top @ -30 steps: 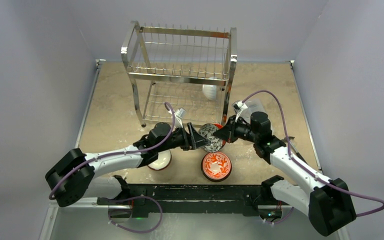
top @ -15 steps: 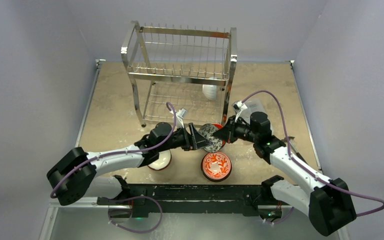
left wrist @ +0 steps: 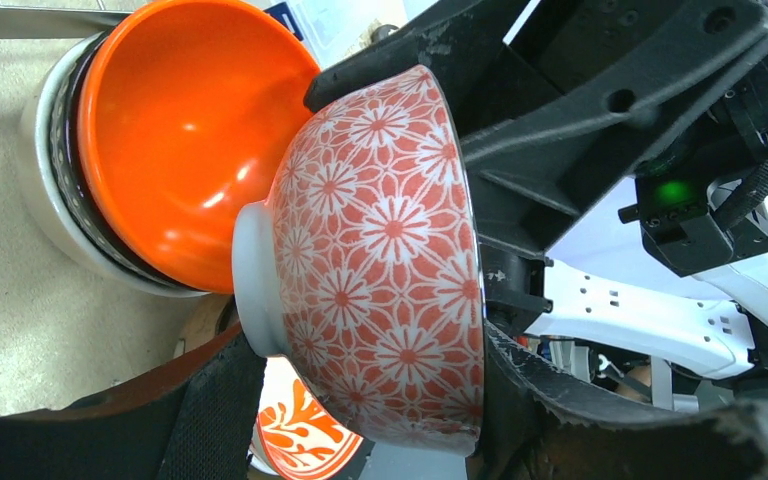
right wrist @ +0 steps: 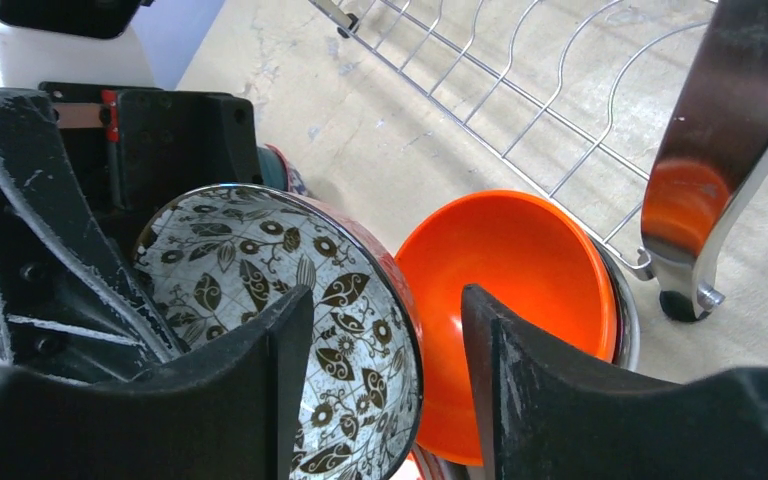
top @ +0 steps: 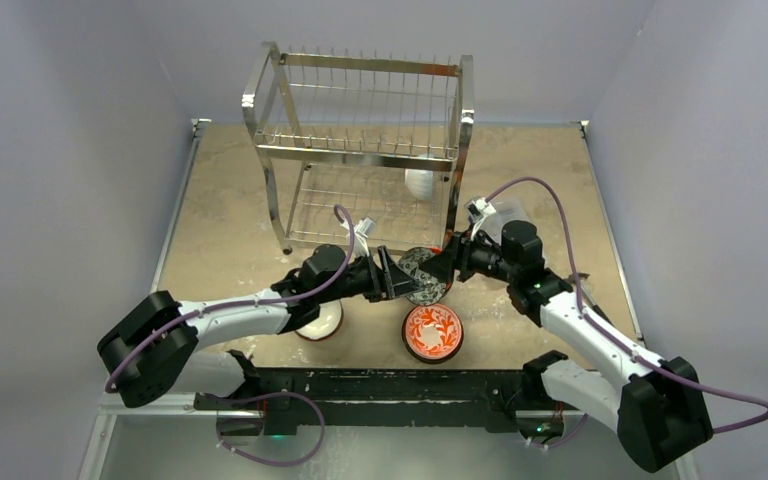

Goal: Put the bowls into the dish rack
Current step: Adjust the bowl.

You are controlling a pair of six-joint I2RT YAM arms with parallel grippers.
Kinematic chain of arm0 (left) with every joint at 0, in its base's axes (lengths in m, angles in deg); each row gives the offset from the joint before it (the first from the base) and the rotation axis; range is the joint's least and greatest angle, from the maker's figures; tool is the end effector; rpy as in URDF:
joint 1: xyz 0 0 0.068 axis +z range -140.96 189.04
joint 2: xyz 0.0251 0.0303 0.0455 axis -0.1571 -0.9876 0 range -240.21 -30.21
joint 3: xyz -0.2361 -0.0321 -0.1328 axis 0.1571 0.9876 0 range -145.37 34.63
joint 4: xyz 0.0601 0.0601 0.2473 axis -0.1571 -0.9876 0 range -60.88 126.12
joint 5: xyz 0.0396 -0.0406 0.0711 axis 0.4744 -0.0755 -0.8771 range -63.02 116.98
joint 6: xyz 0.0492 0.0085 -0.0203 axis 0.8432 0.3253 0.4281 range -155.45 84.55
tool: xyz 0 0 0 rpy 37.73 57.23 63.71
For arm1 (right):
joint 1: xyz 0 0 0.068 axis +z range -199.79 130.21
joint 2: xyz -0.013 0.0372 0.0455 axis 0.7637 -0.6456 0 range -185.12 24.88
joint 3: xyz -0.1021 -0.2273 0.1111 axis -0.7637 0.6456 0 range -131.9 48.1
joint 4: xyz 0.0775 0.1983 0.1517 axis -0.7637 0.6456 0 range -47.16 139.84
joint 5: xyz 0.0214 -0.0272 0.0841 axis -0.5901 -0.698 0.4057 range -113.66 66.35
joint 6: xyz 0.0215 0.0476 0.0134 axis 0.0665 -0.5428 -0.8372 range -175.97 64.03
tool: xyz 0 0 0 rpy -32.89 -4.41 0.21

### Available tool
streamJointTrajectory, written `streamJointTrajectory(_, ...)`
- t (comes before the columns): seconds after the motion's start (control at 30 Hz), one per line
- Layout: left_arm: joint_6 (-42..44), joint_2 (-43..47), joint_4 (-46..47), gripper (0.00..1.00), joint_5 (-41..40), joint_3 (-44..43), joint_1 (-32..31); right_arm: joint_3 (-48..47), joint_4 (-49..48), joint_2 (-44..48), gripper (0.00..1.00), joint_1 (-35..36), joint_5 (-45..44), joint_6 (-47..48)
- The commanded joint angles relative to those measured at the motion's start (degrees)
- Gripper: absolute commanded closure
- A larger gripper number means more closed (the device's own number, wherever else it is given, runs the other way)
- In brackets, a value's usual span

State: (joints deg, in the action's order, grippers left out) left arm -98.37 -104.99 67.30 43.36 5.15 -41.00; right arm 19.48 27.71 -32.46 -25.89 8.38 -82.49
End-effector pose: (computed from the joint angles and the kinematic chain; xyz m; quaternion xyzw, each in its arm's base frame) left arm 0.1661 -0.2139 0.2098 -0.0005 0.7855 -0.5694 0.2424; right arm 0.1957 0.1075 0.2462 -0.1533 0.7590 0.4494 0.4455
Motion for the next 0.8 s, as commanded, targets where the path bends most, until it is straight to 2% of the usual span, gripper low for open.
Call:
streamJointTrajectory(0.0, 0.53, 1.49, 4.24, 0.89, 0.79, -0.92, 0.73, -2.74, -2.14, 1.53, 0.39, 0.09, -0.09, 0.27)
streamJointTrajectory(0.13, 0.69, 2.71, 3.55, 1.00, 0.76, -0.20, 2.50, -2.77, -1.55, 1.89, 0.31, 0.09, -0.65, 0.59)
streamJointTrajectory(0.37, 1.69, 4.22, 1.82, 1.00, 0.76, 0.04, 4.12, -2.71, -1.59, 1.17, 0.24, 0.12, -1.25, 0.98)
streamJointTrajectory(0.63, 4.02, 6.91, -0.64, 1.00, -0.50, 0.27, 6.66, -2.45, -1.42, 1.21, 0.21, 0.09, -1.79, 0.86)
streamJointTrajectory(0.77, 5.18, 8.15, -1.30, 1.00, -1.25, 0.21, 9.06, -2.91, 0.80, 2.28, 0.15, 0.12, -3.86, 1.08)
